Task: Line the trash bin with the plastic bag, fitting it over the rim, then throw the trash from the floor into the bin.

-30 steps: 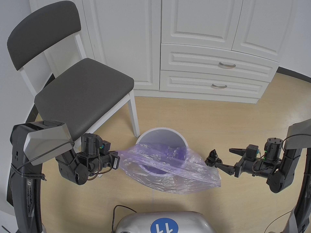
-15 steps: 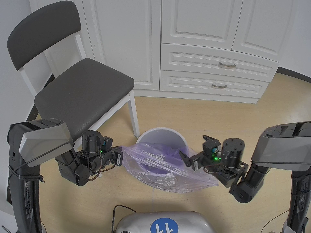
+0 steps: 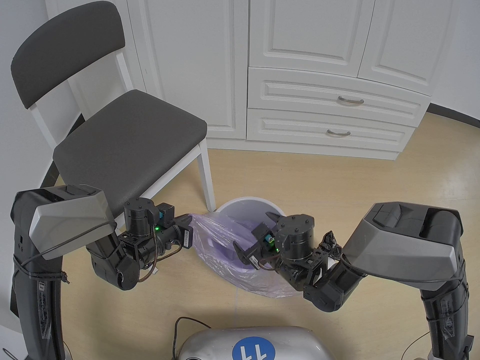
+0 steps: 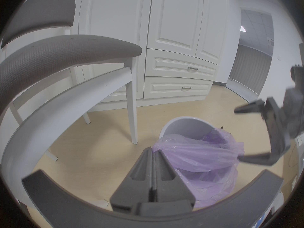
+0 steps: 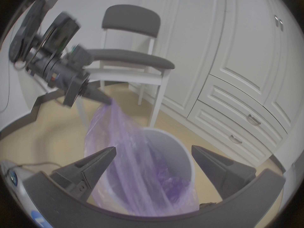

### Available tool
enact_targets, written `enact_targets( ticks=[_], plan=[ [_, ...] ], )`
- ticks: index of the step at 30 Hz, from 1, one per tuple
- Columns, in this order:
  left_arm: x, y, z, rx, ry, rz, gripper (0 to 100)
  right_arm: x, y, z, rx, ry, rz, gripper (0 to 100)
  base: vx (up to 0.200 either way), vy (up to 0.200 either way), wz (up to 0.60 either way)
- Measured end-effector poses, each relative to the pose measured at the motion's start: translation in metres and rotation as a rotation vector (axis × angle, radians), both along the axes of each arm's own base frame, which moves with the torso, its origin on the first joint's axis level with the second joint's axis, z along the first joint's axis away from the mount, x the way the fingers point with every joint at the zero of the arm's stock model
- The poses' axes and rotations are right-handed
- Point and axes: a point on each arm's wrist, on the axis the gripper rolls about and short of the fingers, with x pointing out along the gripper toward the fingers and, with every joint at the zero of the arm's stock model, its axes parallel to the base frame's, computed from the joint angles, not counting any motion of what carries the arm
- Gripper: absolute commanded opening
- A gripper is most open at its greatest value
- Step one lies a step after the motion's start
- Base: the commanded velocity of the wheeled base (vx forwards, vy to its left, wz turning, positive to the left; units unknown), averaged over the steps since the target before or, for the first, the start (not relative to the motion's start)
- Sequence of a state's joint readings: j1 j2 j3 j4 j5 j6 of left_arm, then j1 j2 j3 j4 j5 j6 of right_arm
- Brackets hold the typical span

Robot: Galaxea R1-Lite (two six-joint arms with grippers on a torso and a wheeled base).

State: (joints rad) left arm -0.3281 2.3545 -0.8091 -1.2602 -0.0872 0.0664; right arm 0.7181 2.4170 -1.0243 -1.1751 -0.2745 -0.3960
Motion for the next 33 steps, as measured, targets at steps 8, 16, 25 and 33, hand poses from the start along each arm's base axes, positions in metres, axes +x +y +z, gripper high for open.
enact_targets(
  ticks=[8,16,25,33],
  plan=[
    [-0.001,-0.001,0.000,-0.004,-0.005,-0.002,100,-0.012,-0.013,-0.028,-0.207,0.058,0.021,100,0.000,0.000,0.00],
    [-0.001,0.000,-0.002,0.001,0.001,-0.004,100,-0.011,-0.018,-0.039,-0.249,0.083,0.019,100,0.000,0.000,0.00],
    [-0.002,0.000,-0.002,0.004,0.001,-0.005,100,0.004,-0.015,-0.048,-0.242,0.077,0.000,100,0.000,0.000,0.00],
    [-0.002,0.000,-0.002,0.004,0.000,-0.004,100,0.010,-0.012,-0.059,-0.278,0.123,0.001,100,0.000,0.000,0.00]
  ],
)
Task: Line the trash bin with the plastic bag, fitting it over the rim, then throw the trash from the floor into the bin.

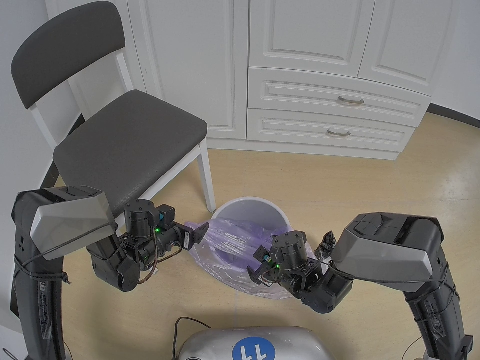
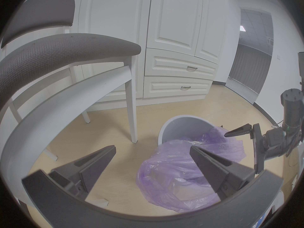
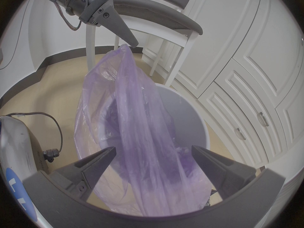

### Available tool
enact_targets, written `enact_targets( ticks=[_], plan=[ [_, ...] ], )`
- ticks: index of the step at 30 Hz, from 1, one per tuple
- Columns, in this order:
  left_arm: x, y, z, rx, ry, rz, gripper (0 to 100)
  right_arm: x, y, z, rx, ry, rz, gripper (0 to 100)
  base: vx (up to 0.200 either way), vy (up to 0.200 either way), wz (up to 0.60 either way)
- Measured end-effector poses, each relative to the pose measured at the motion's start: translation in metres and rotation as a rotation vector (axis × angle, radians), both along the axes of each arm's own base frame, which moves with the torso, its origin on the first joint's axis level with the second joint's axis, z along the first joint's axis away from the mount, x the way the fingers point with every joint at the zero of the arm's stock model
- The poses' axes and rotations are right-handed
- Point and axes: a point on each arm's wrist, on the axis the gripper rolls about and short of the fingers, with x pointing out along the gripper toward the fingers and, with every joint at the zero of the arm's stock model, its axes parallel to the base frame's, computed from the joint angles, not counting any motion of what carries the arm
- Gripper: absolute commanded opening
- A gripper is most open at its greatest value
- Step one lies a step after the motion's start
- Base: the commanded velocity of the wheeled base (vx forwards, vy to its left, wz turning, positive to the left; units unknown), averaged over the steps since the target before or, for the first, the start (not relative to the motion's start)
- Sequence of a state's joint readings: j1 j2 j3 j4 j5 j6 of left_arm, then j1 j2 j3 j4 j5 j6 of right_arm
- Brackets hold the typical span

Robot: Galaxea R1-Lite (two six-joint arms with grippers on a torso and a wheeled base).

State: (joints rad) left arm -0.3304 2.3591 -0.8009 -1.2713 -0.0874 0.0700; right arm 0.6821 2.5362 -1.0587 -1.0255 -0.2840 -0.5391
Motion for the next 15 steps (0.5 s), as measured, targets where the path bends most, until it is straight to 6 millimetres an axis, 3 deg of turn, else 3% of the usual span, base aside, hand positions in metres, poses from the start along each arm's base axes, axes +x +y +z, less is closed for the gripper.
enact_targets(
  ticks=[3,4,15],
  plan=[
    [0.000,0.000,0.000,-0.001,0.000,0.001,100,0.005,0.002,-0.002,0.006,-0.007,-0.005,100,0.000,0.000,0.00],
    [0.000,0.000,0.000,-0.001,-0.001,0.001,100,0.007,0.002,-0.003,0.009,-0.010,-0.008,0,0.000,0.000,0.00],
    [0.001,0.000,0.002,-0.004,-0.011,0.001,100,0.011,-0.004,0.003,0.022,-0.022,-0.028,0,0.000,0.000,0.00]
  ],
)
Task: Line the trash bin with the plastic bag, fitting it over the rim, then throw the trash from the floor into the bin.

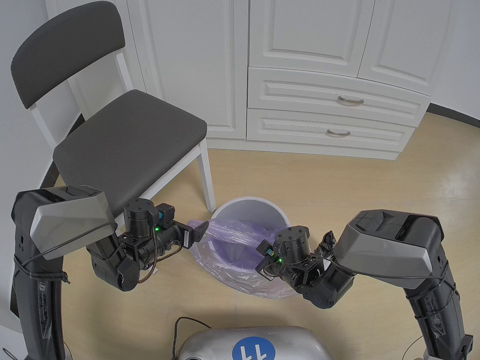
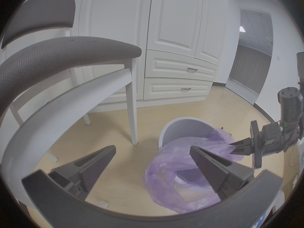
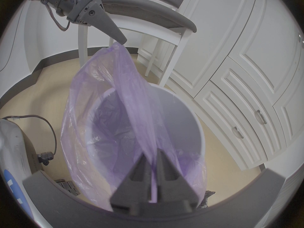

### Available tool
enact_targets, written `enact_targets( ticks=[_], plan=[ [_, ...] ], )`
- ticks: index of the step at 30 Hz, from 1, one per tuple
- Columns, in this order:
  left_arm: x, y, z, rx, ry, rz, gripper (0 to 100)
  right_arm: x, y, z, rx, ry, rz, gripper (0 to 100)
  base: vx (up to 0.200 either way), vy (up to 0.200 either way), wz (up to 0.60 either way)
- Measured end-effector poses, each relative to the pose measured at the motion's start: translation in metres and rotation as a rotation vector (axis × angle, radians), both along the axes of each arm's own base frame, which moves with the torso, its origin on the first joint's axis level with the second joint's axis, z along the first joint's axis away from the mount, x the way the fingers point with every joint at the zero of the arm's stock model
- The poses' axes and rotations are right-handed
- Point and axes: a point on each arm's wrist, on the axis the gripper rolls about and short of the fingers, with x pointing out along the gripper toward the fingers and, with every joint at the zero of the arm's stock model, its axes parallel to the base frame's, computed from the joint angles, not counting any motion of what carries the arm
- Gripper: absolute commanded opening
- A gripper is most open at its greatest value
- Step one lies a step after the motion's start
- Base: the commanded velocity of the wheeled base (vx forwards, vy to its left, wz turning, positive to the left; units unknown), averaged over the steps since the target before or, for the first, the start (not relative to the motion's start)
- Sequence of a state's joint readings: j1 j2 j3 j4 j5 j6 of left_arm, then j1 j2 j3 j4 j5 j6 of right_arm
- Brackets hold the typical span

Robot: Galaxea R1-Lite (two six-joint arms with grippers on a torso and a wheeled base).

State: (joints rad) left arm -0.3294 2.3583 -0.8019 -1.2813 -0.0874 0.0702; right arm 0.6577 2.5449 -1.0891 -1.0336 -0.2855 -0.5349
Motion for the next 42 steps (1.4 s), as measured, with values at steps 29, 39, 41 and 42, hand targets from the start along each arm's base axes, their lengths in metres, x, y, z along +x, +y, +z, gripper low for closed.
enact_targets(
  ticks=[29,39,41,42],
  plan=[
    [-0.001,0.003,0.011,-0.014,-0.042,0.008,100,0.023,0.003,0.027,0.061,-0.086,-0.025,0,0.000,0.000,0.00],
    [-0.011,-0.002,0.015,-0.016,-0.070,-0.016,100,0.036,0.010,0.030,0.074,-0.134,-0.090,0,0.000,0.000,0.00],
    [-0.014,-0.004,0.016,-0.015,-0.070,-0.022,100,0.041,0.013,0.031,0.083,-0.158,-0.120,0,0.000,0.000,0.00],
    [-0.016,-0.005,0.017,-0.015,-0.069,-0.026,100,0.045,0.015,0.033,0.093,-0.172,-0.134,0,0.000,0.000,0.00]
  ],
)
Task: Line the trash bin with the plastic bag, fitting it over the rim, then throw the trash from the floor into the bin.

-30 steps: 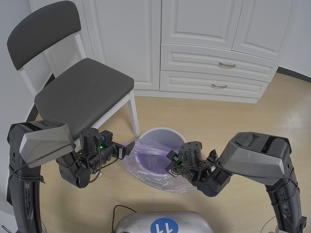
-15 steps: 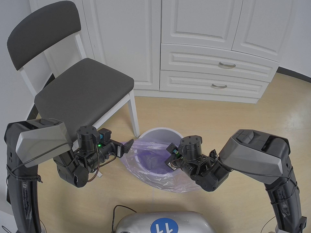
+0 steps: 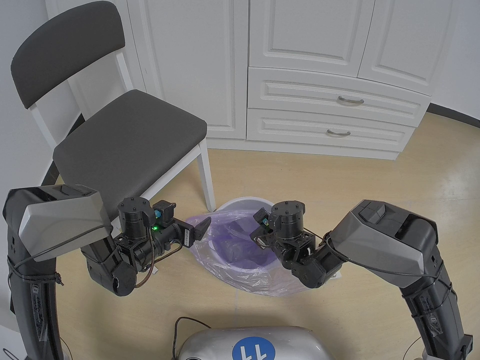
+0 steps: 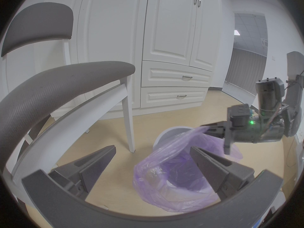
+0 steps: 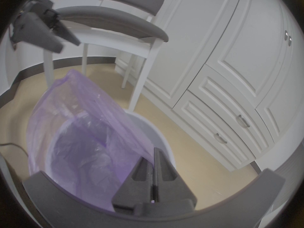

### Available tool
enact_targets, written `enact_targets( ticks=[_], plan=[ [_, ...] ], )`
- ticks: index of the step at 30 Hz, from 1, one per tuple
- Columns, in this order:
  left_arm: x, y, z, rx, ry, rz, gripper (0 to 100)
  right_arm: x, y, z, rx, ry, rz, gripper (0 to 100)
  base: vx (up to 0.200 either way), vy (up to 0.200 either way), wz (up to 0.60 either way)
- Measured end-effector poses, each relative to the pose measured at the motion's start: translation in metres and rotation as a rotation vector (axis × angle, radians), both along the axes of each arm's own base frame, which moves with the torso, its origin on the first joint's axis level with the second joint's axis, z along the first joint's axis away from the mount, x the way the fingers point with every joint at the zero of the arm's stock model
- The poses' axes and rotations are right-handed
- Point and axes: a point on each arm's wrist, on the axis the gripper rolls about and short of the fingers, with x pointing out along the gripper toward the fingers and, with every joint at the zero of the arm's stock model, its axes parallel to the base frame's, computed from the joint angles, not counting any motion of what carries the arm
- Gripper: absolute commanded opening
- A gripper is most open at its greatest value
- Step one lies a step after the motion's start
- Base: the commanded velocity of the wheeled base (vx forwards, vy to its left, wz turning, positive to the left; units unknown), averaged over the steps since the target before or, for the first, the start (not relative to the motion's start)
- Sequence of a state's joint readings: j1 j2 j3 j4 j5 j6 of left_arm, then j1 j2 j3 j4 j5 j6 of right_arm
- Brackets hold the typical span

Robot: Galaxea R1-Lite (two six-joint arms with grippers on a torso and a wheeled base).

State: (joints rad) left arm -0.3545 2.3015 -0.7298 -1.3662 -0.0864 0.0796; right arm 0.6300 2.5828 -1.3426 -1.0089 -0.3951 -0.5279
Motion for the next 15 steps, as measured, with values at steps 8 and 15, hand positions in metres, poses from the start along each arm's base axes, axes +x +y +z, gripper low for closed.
enact_targets(
  ticks=[8,15],
  plan=[
    [-0.008,-0.003,0.007,0.006,-0.015,-0.016,100,0.026,0.015,0.009,0.080,-0.104,-0.078,0,0.000,0.000,0.00],
    [-0.012,-0.004,0.011,0.012,-0.035,-0.024,100,0.044,0.026,0.008,0.140,-0.169,-0.117,0,0.000,0.000,0.00]
  ],
)
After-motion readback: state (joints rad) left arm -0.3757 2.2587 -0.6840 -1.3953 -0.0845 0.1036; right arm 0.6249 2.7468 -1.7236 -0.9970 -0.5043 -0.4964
